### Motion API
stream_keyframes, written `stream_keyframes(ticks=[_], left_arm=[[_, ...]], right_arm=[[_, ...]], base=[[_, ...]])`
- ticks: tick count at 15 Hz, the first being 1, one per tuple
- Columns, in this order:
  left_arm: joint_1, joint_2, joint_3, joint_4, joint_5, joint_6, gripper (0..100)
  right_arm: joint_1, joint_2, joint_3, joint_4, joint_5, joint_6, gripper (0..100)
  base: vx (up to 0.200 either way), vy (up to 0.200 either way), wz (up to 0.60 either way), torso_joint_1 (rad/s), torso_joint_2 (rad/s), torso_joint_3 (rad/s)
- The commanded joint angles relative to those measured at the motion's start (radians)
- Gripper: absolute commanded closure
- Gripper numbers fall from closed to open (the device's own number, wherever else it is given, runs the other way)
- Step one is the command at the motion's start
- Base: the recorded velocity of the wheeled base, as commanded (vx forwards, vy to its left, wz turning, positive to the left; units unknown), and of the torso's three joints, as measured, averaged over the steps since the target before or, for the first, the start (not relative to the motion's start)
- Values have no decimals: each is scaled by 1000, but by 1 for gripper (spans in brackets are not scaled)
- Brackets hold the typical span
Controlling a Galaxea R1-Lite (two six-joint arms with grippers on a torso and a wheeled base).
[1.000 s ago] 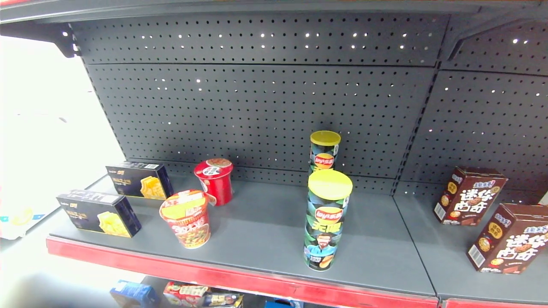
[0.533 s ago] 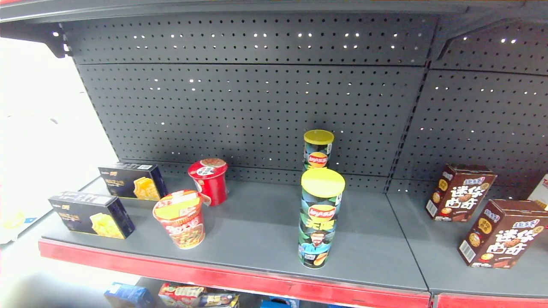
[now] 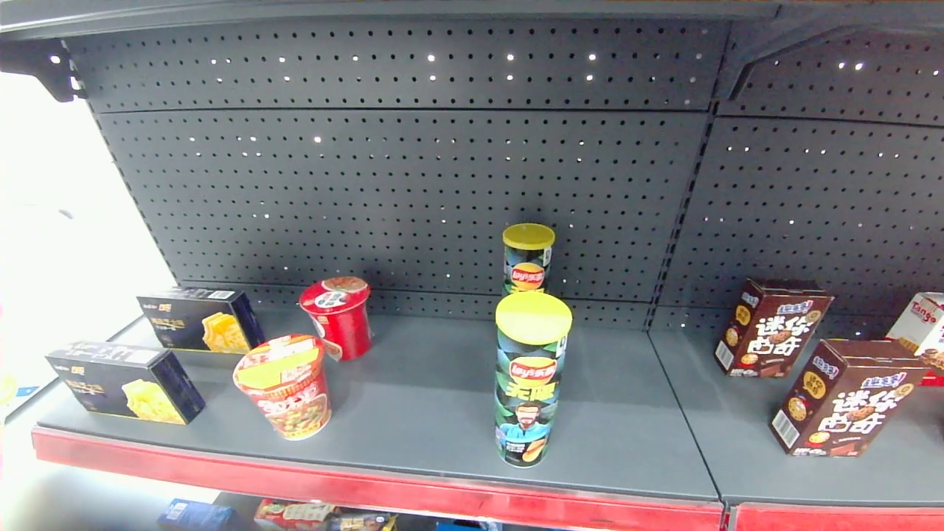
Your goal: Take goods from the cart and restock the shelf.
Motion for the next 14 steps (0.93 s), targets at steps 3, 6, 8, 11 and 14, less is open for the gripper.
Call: stream_keyframes(ticks=[3,6,8,11,14], left_arm=[[1,0,0,-1,1,-1,0],[1,0,0,-1,1,0,0],[1,0,0,-1,1,0,0],[1,0,0,-1,-1,2,0],[1,0,0,-1,-1,0,0]], right_arm=[[1,1,0,0,0,0,0],[2,1,0,-1,0,0,0],[2,1,0,0,0,0,0],[1,1,0,-1,0,0,0],[1,1,0,-1,0,0,0]], base=[[0,0,0,0,0,0],[0,0,-200,2,1,1],[0,0,-300,4,1,1],[0,0,0,0,0,0],[0,133,0,-5,2,0]])
